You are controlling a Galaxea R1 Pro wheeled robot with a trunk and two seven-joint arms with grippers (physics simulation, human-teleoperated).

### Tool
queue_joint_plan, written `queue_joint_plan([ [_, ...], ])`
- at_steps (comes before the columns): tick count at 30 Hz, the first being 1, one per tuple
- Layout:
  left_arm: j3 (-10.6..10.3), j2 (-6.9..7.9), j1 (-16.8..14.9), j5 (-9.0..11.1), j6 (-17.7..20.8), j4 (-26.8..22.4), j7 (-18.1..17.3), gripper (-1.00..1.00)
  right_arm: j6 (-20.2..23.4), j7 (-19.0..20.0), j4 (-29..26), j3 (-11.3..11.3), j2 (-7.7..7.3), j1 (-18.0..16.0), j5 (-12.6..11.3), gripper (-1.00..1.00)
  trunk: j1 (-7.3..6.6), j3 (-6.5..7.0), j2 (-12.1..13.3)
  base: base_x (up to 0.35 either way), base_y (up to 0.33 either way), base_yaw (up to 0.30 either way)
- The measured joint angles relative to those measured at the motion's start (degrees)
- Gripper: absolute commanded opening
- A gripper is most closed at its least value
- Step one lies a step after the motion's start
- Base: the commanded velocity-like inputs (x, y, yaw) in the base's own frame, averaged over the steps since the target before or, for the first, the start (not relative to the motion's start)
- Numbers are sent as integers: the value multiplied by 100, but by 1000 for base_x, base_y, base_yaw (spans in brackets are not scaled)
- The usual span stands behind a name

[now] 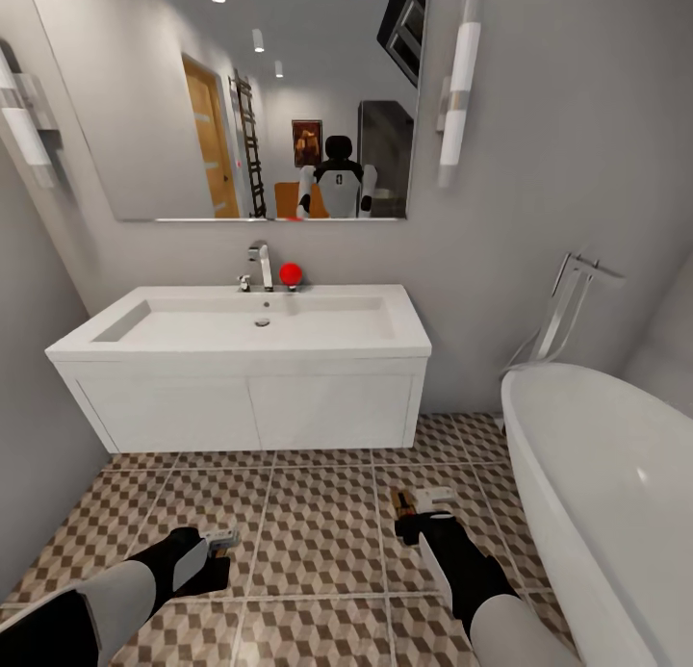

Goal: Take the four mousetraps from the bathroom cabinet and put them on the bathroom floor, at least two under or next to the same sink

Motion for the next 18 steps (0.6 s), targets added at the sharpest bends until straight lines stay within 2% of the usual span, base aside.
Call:
queue_joint_plan([
  [8, 0, 0, 0, 0, 1, 0, -3, -100, 41, 0, -43, 4, 0, 0, -1, -100, 176, -152, -321, 0, 0, 0],
  [18, -1, 2, 0, -3, -100, -5, -39, -100, 27, 8, -44, 6, 0, 0, -1, -100, 396, -411, -722, 0, 0, 0],
])
